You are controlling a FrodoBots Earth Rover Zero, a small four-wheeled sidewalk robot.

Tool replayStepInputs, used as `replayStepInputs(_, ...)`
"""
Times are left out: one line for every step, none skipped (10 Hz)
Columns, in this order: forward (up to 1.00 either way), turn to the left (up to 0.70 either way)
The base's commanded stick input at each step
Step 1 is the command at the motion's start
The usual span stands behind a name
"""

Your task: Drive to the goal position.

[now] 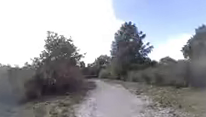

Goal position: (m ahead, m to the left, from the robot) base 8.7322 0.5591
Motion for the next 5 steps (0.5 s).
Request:
replayStepInputs(0.70,0.00)
replayStepInputs(0.70,0.00)
replayStepInputs(0.70,0.00)
replayStepInputs(0.70,0.00)
replayStepInputs(0.70,0.00)
